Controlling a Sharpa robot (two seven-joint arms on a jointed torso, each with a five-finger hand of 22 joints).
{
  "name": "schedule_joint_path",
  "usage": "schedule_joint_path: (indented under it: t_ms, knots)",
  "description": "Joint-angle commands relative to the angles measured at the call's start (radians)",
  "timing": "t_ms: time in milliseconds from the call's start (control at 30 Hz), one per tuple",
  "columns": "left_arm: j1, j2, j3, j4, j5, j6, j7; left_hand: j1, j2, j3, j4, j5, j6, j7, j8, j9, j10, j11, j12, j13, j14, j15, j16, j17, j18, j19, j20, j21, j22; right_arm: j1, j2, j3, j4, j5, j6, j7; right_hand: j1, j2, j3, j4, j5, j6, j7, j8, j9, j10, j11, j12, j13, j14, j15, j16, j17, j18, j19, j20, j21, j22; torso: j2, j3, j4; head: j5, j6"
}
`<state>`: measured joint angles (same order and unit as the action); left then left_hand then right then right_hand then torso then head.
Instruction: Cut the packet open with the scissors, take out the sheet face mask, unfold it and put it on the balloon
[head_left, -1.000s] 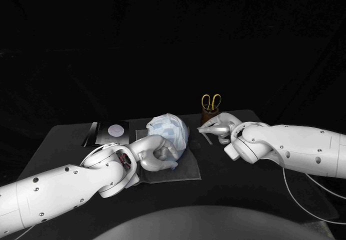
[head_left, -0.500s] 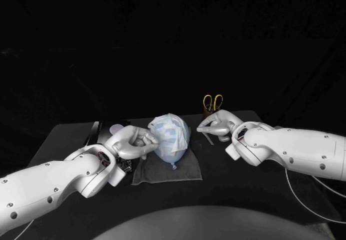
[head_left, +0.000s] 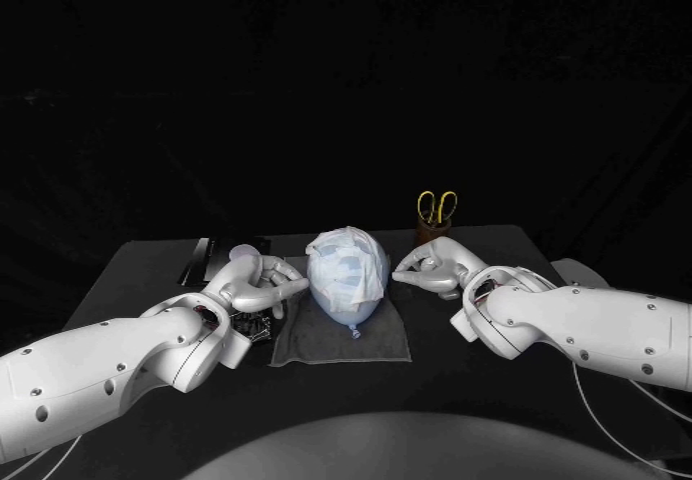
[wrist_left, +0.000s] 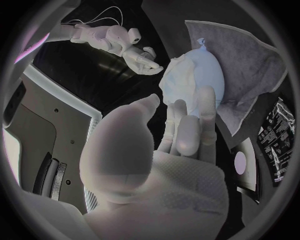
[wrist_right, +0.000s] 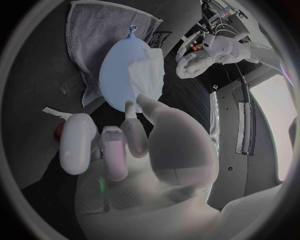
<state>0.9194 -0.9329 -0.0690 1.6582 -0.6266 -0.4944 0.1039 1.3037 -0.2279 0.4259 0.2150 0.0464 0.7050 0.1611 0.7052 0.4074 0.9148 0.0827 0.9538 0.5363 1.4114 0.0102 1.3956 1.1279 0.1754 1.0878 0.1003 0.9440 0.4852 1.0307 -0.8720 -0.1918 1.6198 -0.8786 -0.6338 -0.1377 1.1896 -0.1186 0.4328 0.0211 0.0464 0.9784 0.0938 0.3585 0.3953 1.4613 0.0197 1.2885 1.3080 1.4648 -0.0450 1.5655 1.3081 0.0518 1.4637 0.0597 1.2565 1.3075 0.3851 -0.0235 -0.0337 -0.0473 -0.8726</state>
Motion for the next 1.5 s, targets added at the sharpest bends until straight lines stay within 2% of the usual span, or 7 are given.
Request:
schedule_joint_path:
  t_ms: [33, 200, 300, 433, 633, 1100, 1500]
  knots:
    - [-0.011, 0.016, -0.001, -0.009, -0.038, -0.079, -0.082, 0.011, 0.002, -0.025, 0.012, 0.003, 0.001, -0.008, 0.024, 0.009, 0.007, -0.006, 0.021, 0.009, 0.024, -0.005, 0.033, 0.064, -0.004, 0.04, -0.003, 0.048, 0.07, -0.009, 0.007, 0.0, -0.004, -0.01, -0.078, 0.014, -0.006, -0.002, -0.006, 0.002, 0.004, -0.002, 0.005, -0.007, -0.003, 0.001, -0.003, -0.001, 0.078, 0.106, -0.005, 0.005, 0.263, 0.01, 0.035, -0.007, -0.002, 0.178, 0.001, 0.0001, -0.0001, 0.01, 0.0]
    - [-0.022, 0.038, -0.002, -0.019, -0.074, -0.098, -0.11, 0.03, 0.0, -0.069, 0.036, 0.0, 0.023, -0.023, 0.05, 0.013, 0.031, -0.02, 0.068, 0.032, 0.066, -0.016, 0.086, 0.173, -0.026, 0.107, -0.013, 0.151, 0.218, -0.019, 0.018, 0.001, -0.008, 0.012, -0.085, 0.009, -0.007, -0.002, -0.009, 0.005, 0.004, -0.005, 0.007, -0.012, -0.005, 0.001, -0.002, -0.001, 0.078, 0.106, -0.005, 0.005, 0.263, 0.01, 0.034, -0.007, -0.005, 0.177, 0.0, -0.0003, -0.0001, 0.014, 0.0]
    - [-0.024, 0.05, -0.002, -0.023, -0.089, -0.112, -0.126, 0.033, 0.002, -0.093, 0.055, 0.003, 0.023, -0.026, 0.048, 0.007, 0.045, -0.025, 0.093, 0.045, 0.085, -0.019, 0.107, 0.222, -0.036, 0.136, -0.017, 0.2, 0.288, -0.024, 0.025, 0.001, -0.01, 0.019, -0.074, -0.002, -0.01, -0.002, -0.014, 0.01, 0.004, -0.007, 0.008, -0.017, -0.007, 0.001, -0.001, -0.002, 0.077, 0.106, -0.004, 0.005, 0.263, 0.011, 0.033, -0.007, -0.008, 0.177, 0.0, 0.0001, -0.0005, 0.018, 0.0]
    - [-0.025, 0.061, -0.002, -0.027, -0.092, -0.132, -0.14, 0.044, 0.01, -0.117, 0.07, 0.002, 0.029, -0.029, 0.047, 0.0, 0.109, -0.028, 0.166, 0.141, 0.099, -0.022, 0.122, 0.259, -0.044, 0.155, -0.02, 0.239, 0.342, -0.031, 0.032, 0.001, -0.012, 0.025, -0.065, -0.012, -0.016, -0.003, -0.022, 0.018, 0.003, -0.01, 0.011, -0.024, -0.01, -0.001, 0.002, -0.006, 0.075, 0.106, -0.002, 0.005, 0.263, 0.011, 0.032, -0.006, -0.013, 0.175, 0.0, 0.0008, -0.0003, 0.024, 0.0]
    - [-0.026, 0.075, -0.002, -0.03, -0.053, -0.154, -0.146, 0.053, 0.018, -0.13, 0.072, 0.002, 0.036, -0.032, 0.046, -0.006, 0.153, -0.031, 0.214, 0.212, 0.107, -0.025, 0.13, 0.28, -0.044, 0.155, -0.023, 0.25, 0.353, -0.042, 0.037, 0.001, -0.013, 0.034, -0.059, -0.022, -0.018, -0.005, -0.028, 0.022, 0.003, -0.012, 0.012, -0.028, -0.011, -0.002, 0.003, -0.008, 0.074, 0.106, 0.0, 0.005, 0.263, 0.012, 0.031, -0.006, -0.019, 0.174, 0.0, 0.0001, -0.0021, 0.029, 0.0]
    - [-0.025, 0.105, -0.001, -0.063, -0.048, -0.123, -0.268, 0.036, 0.026, -0.162, 0.076, 0.002, 0.033, -0.029, 0.032, -0.019, 0.161, -0.028, 0.235, 0.237, 0.108, -0.023, 0.131, 0.282, -0.045, 0.152, -0.022, 0.26, 0.362, -0.049, 0.038, 0.001, -0.016, 0.023, -0.125, 0.004, -0.029, -0.027, -0.069, 0.044, 0.003, -0.019, 0.019, -0.047, -0.016, -0.011, 0.009, -0.023, 0.065, 0.106, 0.005, 0.005, 0.263, 0.018, 0.022, -0.001, -0.052, 0.164, 0.0, 0.0013, -0.0011, 0.029, 0.0]
    - [-0.023, 0.135, 0.001, -0.088, -0.029, -0.148, -0.26, 0.016, 0.038, -0.189, 0.077, 0.002, 0.031, -0.028, 0.024, -0.028, 0.16, -0.027, 0.242, 0.244, 0.108, -0.022, 0.131, 0.281, -0.045, 0.148, -0.02, 0.264, 0.366, -0.05, 0.046, 0.001, -0.02, 0.013, -0.079, -0.02, -0.032, -0.033, -0.09, 0.056, 0.003, -0.018, 0.02, -0.053, -0.017, -0.015, 0.011, -0.028, 0.063, 0.105, 0.007, 0.003, 0.26, 0.02, 0.02, 0.001, -0.06, 0.162, 0.001, -0.0002, -0.0008, 0.023, 0.0]
